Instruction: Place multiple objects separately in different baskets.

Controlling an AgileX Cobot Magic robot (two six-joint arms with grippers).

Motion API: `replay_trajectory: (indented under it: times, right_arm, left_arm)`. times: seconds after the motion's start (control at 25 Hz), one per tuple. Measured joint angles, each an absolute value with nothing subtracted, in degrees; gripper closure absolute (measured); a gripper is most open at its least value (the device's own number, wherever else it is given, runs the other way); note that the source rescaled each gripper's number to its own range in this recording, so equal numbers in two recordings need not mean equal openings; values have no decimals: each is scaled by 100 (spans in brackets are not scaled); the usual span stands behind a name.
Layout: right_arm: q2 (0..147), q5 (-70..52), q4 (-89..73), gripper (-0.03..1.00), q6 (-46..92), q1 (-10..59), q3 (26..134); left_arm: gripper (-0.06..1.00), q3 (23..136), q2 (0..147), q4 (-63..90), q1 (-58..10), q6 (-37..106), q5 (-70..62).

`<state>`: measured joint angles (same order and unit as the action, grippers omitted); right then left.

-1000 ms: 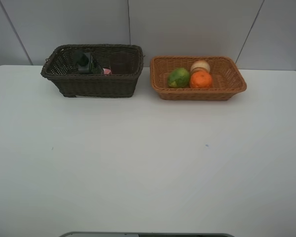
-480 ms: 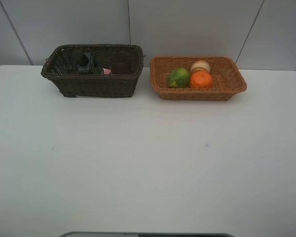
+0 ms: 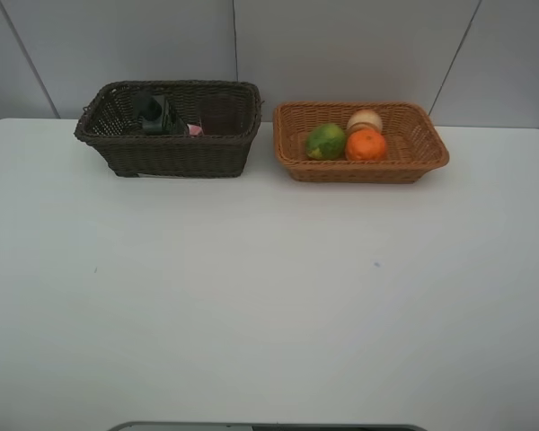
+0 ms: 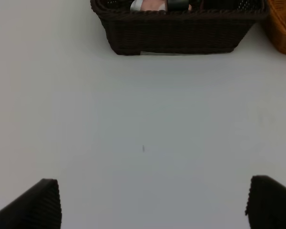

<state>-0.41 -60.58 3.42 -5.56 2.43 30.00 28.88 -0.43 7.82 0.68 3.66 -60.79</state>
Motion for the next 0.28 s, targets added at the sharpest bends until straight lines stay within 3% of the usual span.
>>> replay_trajectory:
  times: [0.28]
  right_arm:
    - [-41,-6058,342,14,-556,243,3000]
  left_arm:
    - [-6,2888,-43,782,68,366,-6079]
